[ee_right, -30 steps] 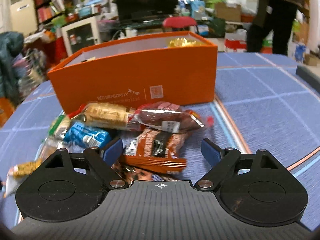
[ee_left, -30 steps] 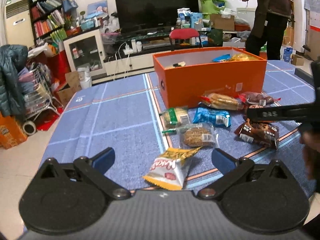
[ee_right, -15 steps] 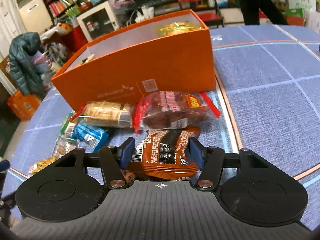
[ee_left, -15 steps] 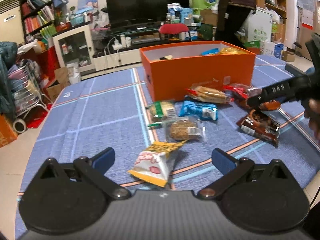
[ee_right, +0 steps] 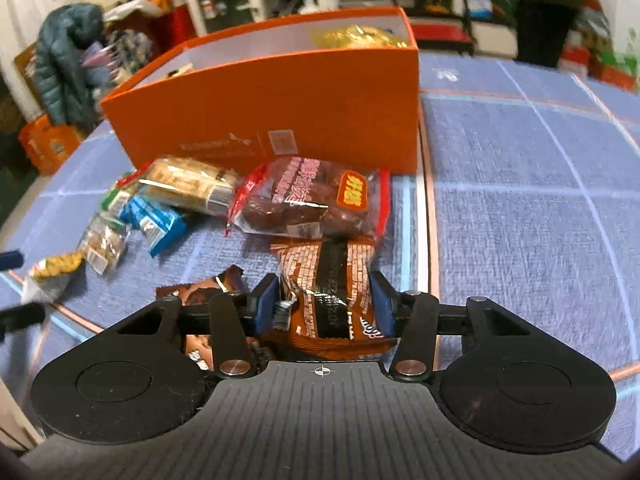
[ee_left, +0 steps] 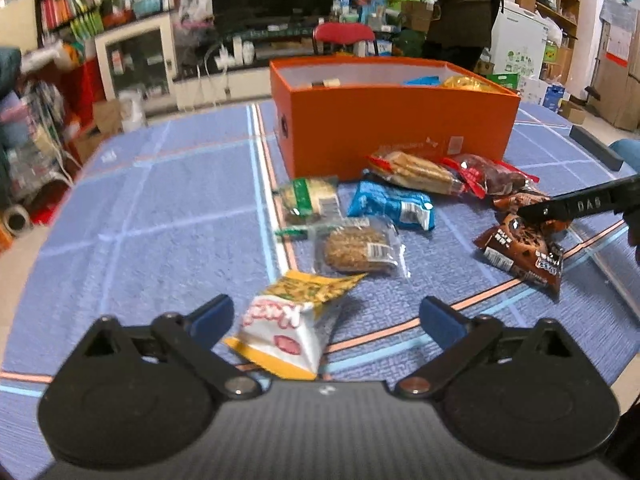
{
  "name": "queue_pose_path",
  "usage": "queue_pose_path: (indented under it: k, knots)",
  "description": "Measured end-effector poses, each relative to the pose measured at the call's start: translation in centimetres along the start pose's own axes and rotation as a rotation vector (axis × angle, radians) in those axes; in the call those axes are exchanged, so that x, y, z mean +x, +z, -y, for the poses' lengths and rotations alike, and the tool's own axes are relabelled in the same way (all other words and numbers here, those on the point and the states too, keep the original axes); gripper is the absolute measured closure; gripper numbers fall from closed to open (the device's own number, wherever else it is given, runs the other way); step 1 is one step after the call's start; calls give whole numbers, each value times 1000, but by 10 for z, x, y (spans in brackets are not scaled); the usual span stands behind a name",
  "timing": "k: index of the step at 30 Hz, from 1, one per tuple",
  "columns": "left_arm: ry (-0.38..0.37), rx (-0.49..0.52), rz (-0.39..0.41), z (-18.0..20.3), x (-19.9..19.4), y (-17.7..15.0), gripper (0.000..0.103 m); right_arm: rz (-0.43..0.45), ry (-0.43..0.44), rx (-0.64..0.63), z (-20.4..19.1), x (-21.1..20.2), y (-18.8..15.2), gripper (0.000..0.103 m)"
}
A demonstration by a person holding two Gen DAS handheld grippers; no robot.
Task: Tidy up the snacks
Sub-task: 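Close the right tool on a brown chocolate packet while the left tool grasps a white-yellow chip packet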
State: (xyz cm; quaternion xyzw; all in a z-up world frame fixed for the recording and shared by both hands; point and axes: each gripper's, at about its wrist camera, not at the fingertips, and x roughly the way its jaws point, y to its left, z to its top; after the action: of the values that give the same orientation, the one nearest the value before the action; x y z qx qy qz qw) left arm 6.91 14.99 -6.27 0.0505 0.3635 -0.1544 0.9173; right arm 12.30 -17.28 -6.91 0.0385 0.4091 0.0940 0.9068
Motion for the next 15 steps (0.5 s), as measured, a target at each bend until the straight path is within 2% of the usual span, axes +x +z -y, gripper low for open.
queue_pose_path:
  k: [3, 6, 13, 15]
  knots:
    - [8, 5, -12, 2, 9, 0, 14, 20, 20, -13, 7, 0, -1, 68]
    - [15, 12, -11, 5, 11, 1, 13, 35, 29, 9, 12, 1, 0, 65]
    - [10, 58, -4, 4, 12, -2, 13, 19, -13, -80, 2, 3, 0, 62]
    - [-1, 62, 2, 2, 13, -1, 13, 16, -7, -72, 3, 2, 0, 58]
